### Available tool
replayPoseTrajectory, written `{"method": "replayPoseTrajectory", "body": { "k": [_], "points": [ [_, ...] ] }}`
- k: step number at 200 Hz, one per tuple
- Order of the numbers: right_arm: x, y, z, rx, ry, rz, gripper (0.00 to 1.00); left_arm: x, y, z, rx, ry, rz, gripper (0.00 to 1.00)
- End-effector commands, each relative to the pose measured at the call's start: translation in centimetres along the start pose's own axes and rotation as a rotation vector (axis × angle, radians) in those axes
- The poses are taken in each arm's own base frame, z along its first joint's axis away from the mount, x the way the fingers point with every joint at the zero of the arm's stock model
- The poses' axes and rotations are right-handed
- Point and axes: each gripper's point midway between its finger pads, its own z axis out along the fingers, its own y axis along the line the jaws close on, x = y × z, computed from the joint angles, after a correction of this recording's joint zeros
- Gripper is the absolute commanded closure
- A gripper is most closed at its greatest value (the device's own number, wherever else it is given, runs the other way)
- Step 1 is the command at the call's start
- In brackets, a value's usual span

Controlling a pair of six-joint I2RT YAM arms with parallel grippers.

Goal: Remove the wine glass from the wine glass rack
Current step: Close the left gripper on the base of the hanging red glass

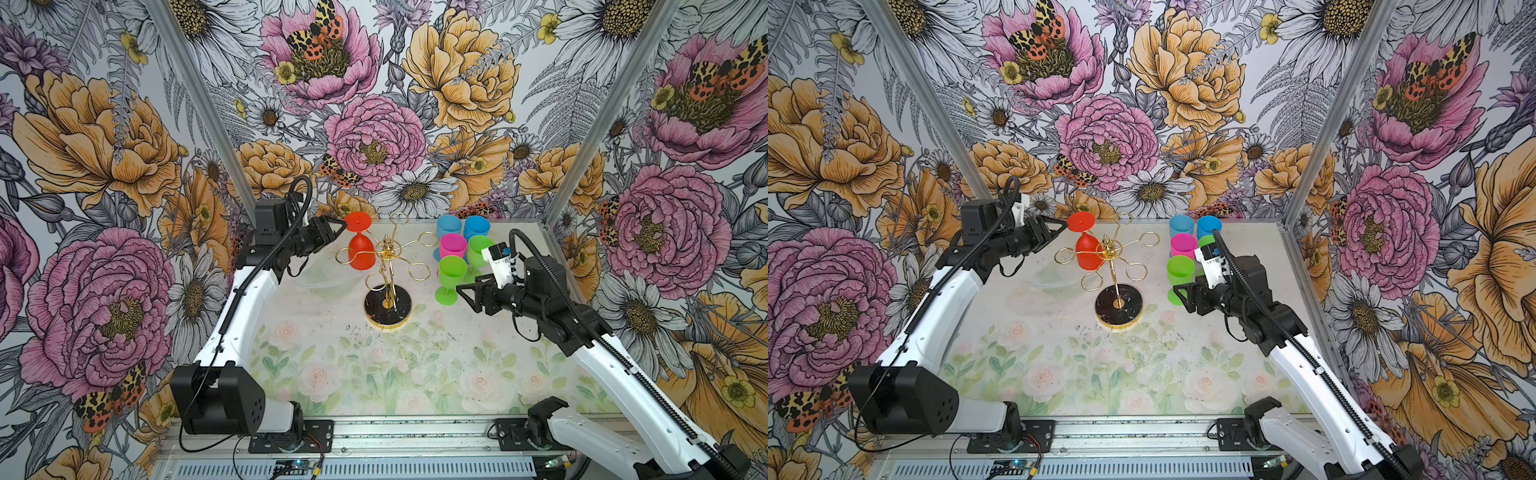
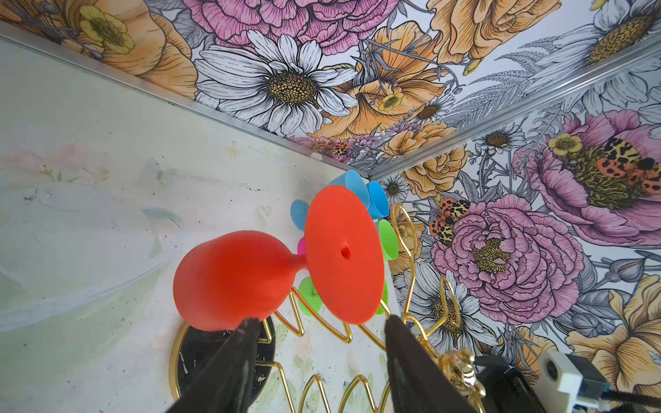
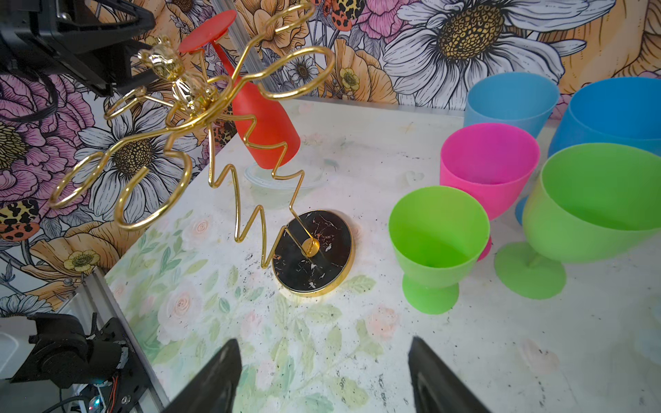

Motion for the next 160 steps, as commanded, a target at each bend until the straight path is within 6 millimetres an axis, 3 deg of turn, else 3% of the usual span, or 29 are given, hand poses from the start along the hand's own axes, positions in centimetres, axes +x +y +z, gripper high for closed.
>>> {"method": "replayPoseTrajectory", "body": {
  "k": [1, 160],
  "points": [
    [-0.2, 0.4, -0.4, -0.018, -0.026, 0.001, 0.26, -1.6, -1.8, -0.1, 0.076, -0.023, 0.007, 0.43],
    [0.0, 0.4, -0.2, -0.028, -0.04, 0.011, 0.26, -1.5, -1.9, 2.8, 0.148, 0.051, -0.06, 0.66]
  ]
}}
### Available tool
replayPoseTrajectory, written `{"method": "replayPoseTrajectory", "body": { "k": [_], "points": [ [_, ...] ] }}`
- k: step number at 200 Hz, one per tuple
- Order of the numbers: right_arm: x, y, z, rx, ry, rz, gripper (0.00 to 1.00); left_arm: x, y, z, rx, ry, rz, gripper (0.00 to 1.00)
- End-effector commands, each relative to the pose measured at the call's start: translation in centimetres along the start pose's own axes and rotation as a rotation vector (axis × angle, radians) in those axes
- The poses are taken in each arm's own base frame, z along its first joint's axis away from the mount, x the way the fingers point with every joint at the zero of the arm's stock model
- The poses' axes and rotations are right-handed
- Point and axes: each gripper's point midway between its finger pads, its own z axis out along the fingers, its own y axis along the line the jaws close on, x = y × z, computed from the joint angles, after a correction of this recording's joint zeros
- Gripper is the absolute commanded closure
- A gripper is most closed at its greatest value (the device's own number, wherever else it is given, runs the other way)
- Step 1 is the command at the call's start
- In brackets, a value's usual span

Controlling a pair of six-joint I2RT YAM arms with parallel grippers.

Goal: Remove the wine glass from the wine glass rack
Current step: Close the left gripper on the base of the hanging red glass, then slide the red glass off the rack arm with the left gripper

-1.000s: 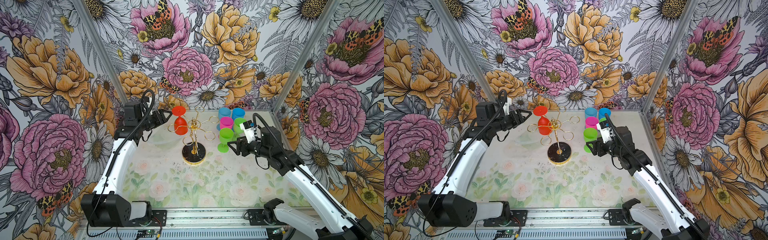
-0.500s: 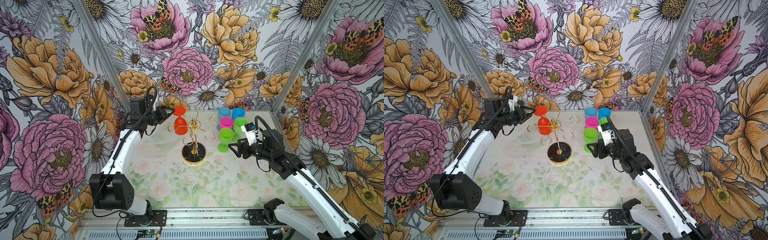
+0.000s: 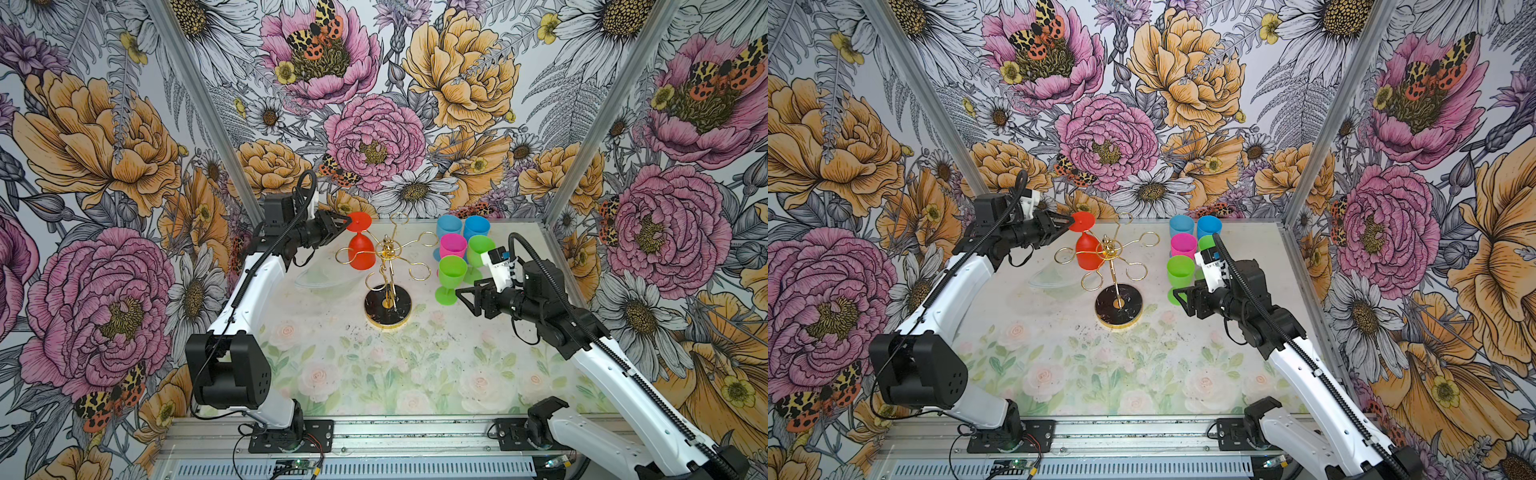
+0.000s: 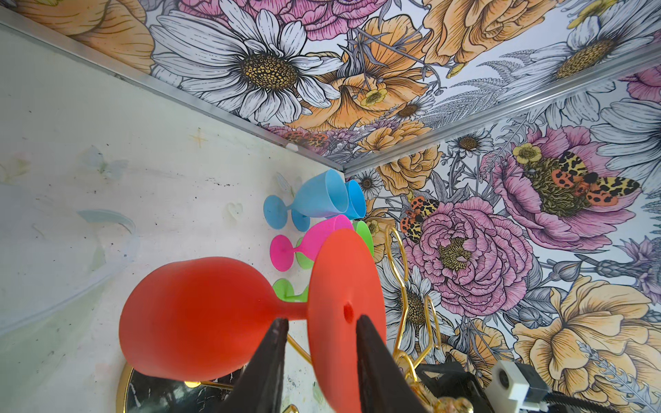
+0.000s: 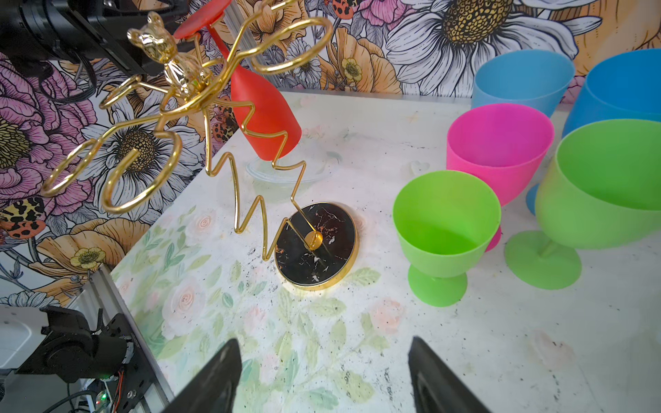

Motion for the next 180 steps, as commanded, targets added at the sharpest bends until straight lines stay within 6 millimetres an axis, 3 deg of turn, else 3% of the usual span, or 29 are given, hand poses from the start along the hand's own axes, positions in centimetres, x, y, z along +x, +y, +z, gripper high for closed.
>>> {"method": "replayPoseTrajectory", "body": {
  "k": [1, 47, 180],
  "points": [
    [-1.12, 0.51, -0.58, -0.016, -0.052, -0.012, 0.26, -0.68, -2.08, -0.23, 0.054, -0.008, 0.026, 0.66],
    [-1.22, 0.52, -0.55, -0.016, -0.056, -0.016, 0.26, -0.5, -1.97, 0.11, 0.063, 0.01, 0.006, 0.76],
    [-0.91, 0.28, -0.49, -0.007, -0.055, -0.014, 0.26, -0.19, -2.67, -0.12, 0.084, 0.017, -0.02, 0.9]
  ]
}}
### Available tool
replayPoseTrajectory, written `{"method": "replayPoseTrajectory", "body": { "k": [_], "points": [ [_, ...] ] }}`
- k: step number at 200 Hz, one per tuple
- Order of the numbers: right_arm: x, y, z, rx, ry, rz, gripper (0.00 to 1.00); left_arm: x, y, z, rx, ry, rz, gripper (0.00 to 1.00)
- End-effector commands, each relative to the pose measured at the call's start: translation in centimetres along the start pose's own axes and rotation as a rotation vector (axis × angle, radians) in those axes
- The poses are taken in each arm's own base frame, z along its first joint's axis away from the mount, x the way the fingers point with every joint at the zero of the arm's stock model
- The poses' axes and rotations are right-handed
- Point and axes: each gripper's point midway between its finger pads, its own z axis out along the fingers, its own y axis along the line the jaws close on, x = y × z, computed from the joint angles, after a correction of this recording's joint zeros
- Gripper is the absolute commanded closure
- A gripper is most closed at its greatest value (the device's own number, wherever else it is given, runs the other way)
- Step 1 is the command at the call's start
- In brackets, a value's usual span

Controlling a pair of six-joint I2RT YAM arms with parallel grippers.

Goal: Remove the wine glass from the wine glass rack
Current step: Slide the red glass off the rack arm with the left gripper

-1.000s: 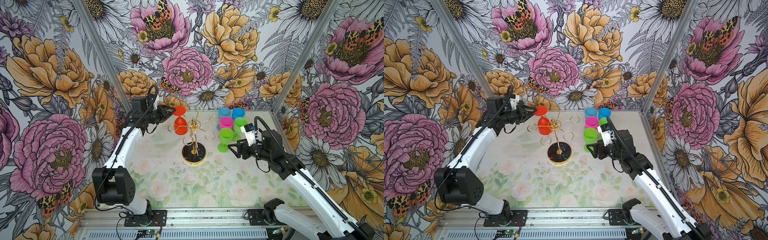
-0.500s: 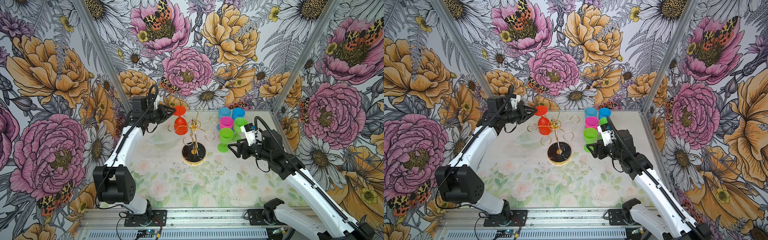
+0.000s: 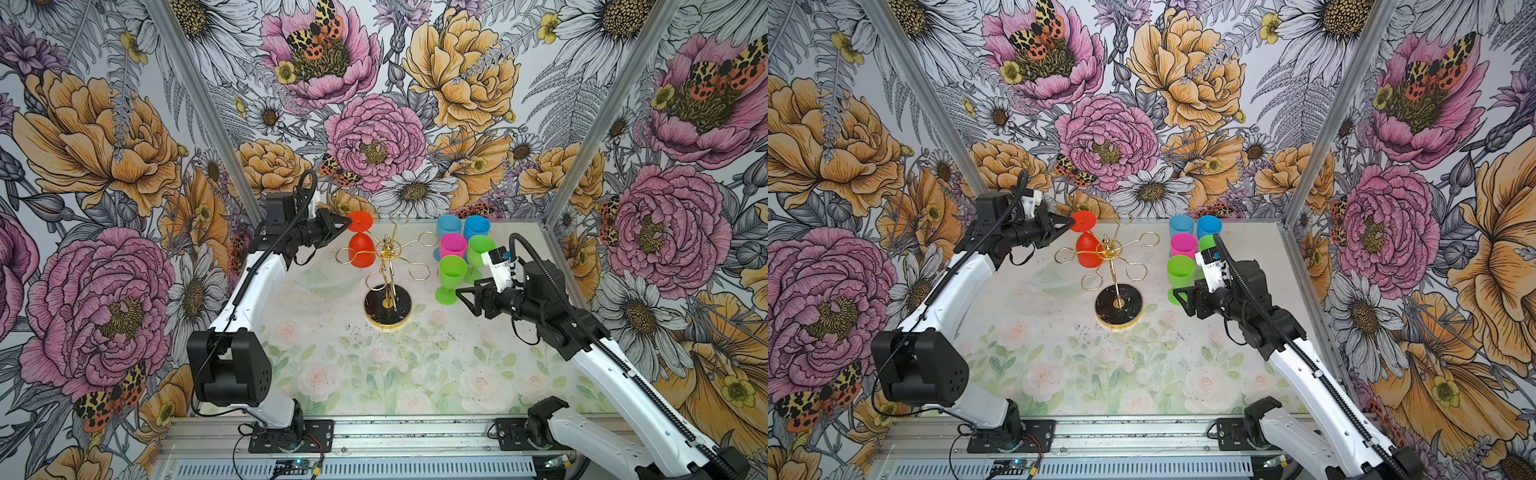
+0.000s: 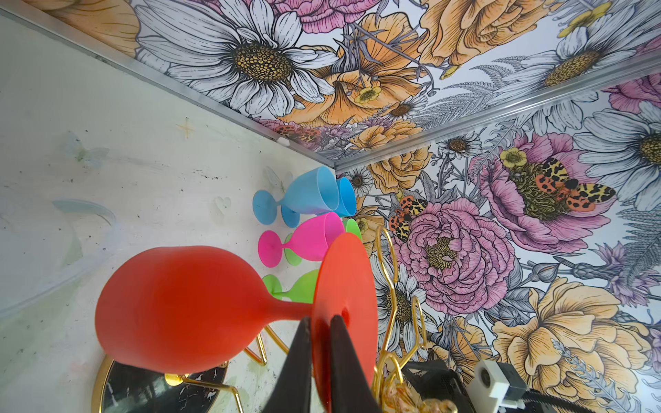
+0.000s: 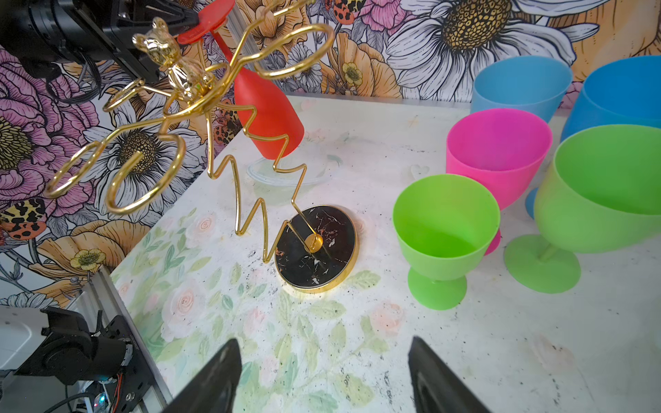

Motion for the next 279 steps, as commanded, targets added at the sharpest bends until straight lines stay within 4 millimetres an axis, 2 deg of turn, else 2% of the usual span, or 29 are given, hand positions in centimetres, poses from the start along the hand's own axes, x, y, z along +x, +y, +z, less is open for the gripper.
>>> {"method": "replayPoseTrajectory", "body": {
  "k": [1, 33, 55, 124, 193, 279],
  "points": [
    [-0.8, 0.2, -0.4, -0.006, -0.042, -0.008, 0.26, -0.2, -2.1, -0.4, 0.05, 0.0, 0.026, 0.9],
    [-0.8, 0.3, -0.5, -0.006, -0.043, -0.007, 0.26, -0.2, -3.2, -0.7, 0.118, -0.007, 0.002, 0.91],
    [-0.7, 0.3, -0.5, -0.007, -0.044, -0.008, 0.26, -0.5, -4.3, -1.0, 0.183, -0.021, -0.02, 0.97],
    [-0.8, 0.3, -0.7, -0.005, -0.052, -0.01, 0.26, -0.1, -5.3, -1.8, 0.204, -0.017, -0.03, 1.0],
    [-0.8, 0.4, -0.8, -0.006, -0.056, -0.01, 0.26, 1.5, -5.3, -2.2, 0.207, 0.01, -0.044, 1.0],
    [-0.9, 0.5, -1.2, -0.007, -0.066, -0.015, 0.26, 2.9, -5.7, -1.0, 0.191, 0.089, -0.02, 1.0]
  ]
}}
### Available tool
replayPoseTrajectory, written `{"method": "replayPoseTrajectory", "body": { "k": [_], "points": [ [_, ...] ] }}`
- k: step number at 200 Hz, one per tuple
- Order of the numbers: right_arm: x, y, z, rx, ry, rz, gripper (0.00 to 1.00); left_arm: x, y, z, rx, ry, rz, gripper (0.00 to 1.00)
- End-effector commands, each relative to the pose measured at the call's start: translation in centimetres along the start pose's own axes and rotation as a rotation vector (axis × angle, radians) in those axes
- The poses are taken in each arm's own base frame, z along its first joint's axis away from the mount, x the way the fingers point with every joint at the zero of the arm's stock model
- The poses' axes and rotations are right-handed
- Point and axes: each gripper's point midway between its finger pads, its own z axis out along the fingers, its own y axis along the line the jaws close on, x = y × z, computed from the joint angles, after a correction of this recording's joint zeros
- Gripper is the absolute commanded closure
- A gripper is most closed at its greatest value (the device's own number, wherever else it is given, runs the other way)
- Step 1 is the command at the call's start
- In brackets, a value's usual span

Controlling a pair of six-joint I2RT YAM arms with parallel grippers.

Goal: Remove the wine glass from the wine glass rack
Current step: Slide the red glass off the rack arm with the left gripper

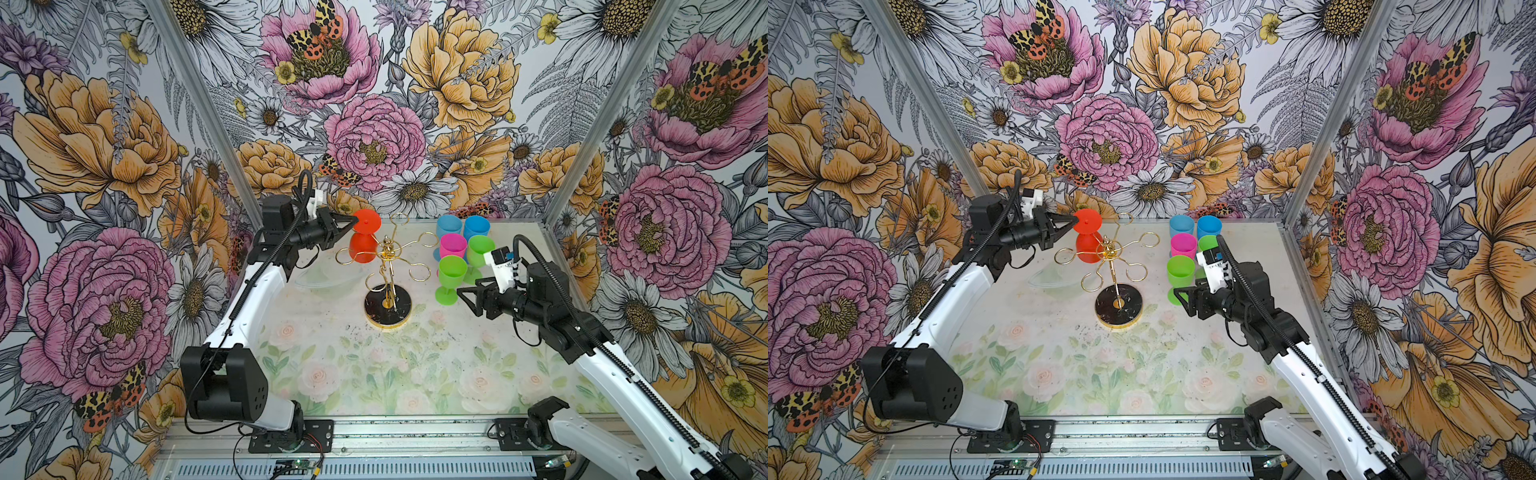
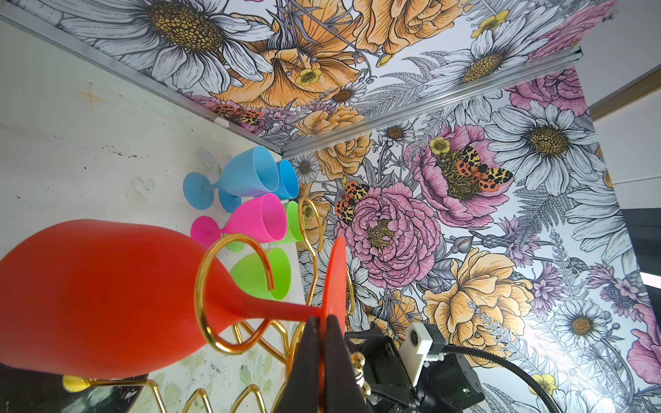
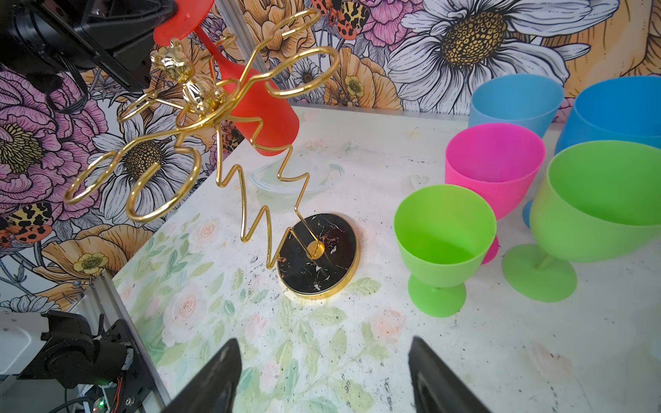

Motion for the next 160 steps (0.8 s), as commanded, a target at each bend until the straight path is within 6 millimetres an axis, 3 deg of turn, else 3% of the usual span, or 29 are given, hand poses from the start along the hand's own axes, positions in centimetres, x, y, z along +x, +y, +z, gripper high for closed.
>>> {"method": "replayPoseTrajectory", "body": {
  "k": [1, 61, 160],
  "points": [
    [-0.5, 0.2, -0.5, -0.002, -0.033, -0.002, 0.26, 0.8, -1.2, 0.4, 0.015, 0.051, 0.047, 1.0],
    [-0.6, 0.1, -0.5, 0.004, -0.033, -0.008, 0.26, 0.3, -0.9, 1.6, 0.005, 0.069, 0.049, 1.0],
    [-0.6, 0.2, -0.5, -0.001, -0.034, -0.013, 0.26, -4.1, -0.9, 2.2, -0.023, -0.026, 0.101, 1.0]
  ]
}}
